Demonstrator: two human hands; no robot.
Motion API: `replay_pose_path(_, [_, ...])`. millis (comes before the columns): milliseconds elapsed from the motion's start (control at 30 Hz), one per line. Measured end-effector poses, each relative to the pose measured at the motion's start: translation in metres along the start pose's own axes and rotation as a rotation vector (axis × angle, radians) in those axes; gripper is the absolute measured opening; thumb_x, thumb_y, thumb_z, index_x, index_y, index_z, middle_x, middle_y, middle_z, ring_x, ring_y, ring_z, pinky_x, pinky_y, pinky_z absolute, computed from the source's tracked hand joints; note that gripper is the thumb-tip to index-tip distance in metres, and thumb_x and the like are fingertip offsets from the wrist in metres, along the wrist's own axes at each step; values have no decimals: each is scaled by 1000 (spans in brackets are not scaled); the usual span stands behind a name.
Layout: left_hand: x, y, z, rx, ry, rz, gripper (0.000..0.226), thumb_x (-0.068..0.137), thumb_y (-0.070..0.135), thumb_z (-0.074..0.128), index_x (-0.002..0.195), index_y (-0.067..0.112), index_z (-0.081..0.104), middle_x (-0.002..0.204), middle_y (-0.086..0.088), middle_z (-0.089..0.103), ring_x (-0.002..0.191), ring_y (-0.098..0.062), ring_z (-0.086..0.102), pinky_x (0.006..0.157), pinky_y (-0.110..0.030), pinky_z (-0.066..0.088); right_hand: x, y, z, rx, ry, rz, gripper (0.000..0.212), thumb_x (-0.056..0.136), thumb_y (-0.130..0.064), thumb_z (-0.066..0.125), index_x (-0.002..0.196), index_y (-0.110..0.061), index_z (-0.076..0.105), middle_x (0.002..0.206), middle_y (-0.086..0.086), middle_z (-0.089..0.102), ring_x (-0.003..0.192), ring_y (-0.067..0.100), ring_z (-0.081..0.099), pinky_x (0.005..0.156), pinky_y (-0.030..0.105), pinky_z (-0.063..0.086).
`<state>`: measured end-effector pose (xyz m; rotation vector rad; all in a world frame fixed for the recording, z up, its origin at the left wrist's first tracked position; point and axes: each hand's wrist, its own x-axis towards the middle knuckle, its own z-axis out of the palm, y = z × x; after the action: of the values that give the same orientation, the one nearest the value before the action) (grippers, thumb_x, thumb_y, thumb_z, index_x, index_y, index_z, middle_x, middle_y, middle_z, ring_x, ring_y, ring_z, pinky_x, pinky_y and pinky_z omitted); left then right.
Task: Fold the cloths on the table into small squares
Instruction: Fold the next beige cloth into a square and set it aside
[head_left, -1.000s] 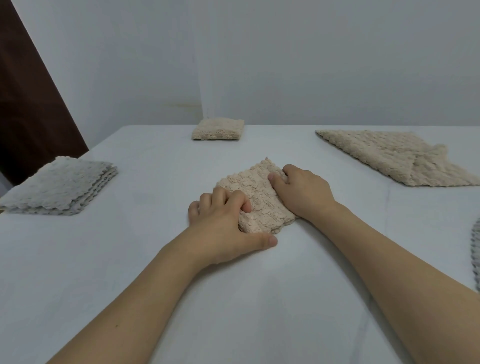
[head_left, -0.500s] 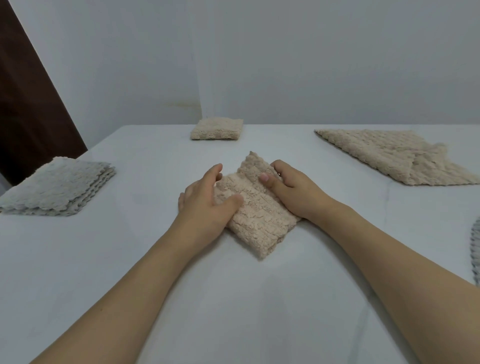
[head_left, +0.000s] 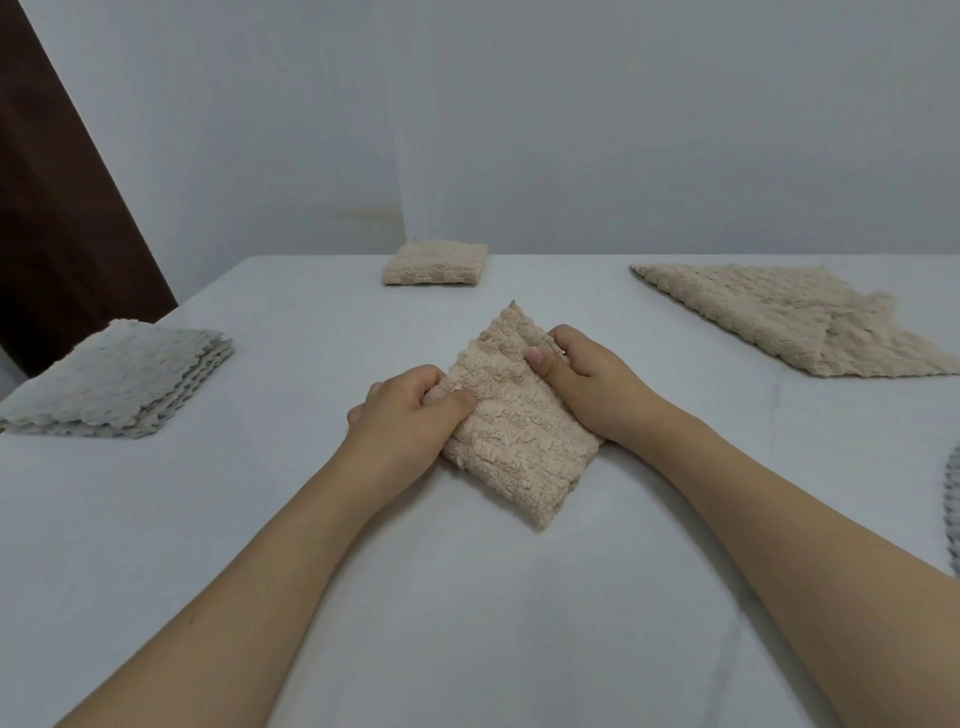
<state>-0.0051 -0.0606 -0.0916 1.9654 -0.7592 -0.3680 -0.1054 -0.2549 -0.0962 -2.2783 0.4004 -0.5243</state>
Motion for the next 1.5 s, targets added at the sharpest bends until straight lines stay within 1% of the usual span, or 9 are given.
replay_pose_path(267, [-5, 6, -8, -355, -134, 19, 13, 90, 10, 69, 89, 8, 56, 76, -8, 72, 58, -12, 65, 51, -16, 45, 0, 0, 0, -28, 11, 12, 34, 97, -52, 43, 98, -19, 53, 74, -4, 56, 69, 14, 52, 69, 36, 45])
replay_pose_path(533, [3, 1, -4, -51, 3, -91, 32, 75, 62, 69, 92, 36, 61, 91, 4, 71, 105, -26, 59, 95, -45, 49, 1, 1, 3, -126, -3, 6, 33, 95, -56, 43, 87, -24, 47, 66, -4, 51, 63, 14, 49, 61, 32, 38])
replay_pose_path(700, [-5, 14, 2, 436, 152, -26, 29, 92, 54, 51, 107, 29, 55, 85, 13, 58, 83, -8, 43, 98, -34, 25, 3, 1, 4, -124, -42, 28, 31, 93, -59, 45, 99, -29, 48, 66, -10, 52, 63, 9, 49, 65, 29, 37])
replay_pose_path(867, [-3, 5, 2, 620, 126, -5, 54, 92, 69, 24, 93, 27, 58, 98, 8, 62, 108, -22, 44, 92, -39, 21, -4, -7, 0, 46, -42, -42, 21, 92, -53, 50, 96, -32, 48, 68, -4, 57, 61, 9, 52, 64, 32, 45])
replay_pose_path(1067, [7, -3, -11, 15, -73, -115, 76, 61, 96, 44, 99, 36, 70, 110, 6, 70, 119, -25, 55, 109, -49, 34, -11, -29, 9, 383, 4, -77, 22, 87, -47, 62, 95, -29, 52, 89, 4, 70, 79, 28, 67, 66, 42, 55])
replay_pose_path(1200, [2, 0, -12, -276, 11, -56, 32, 90, 40, 66, 99, 9, 64, 96, -10, 73, 93, -25, 68, 87, -47, 52, -10, -33, 9, 402, 87, 32, 38, 83, -50, 65, 103, -18, 56, 79, 9, 64, 57, 16, 57, 51, 29, 47])
replay_pose_path(1300, [2, 1, -11, -340, 102, 48, 14, 98, 20, 58, 95, 6, 56, 89, -4, 67, 79, -15, 63, 72, -33, 50, -4, -32, 3, 785, 72, 289, 48, 86, -52, 63, 114, -14, 54, 106, 13, 70, 85, 25, 69, 79, 38, 55])
replay_pose_path(1400, [3, -1, -10, -372, 180, 55, 8, 100, 15, 52, 93, 17, 54, 91, 1, 65, 77, -8, 62, 69, -27, 50, -1, -39, 7, 990, -94, 392, 49, 91, -54, 53, 118, -14, 59, 114, 11, 70, 104, 28, 68, 92, 44, 52])
replay_pose_path(1500, [3, -1, -9, -354, 213, 52, 8, 95, 29, 58, 92, 22, 54, 94, -3, 68, 84, -17, 65, 75, -37, 52, -2, -46, 28, 893, 14, 439, 44, 91, -47, 58, 124, -20, 50, 114, 6, 67, 100, 25, 68, 86, 43, 56])
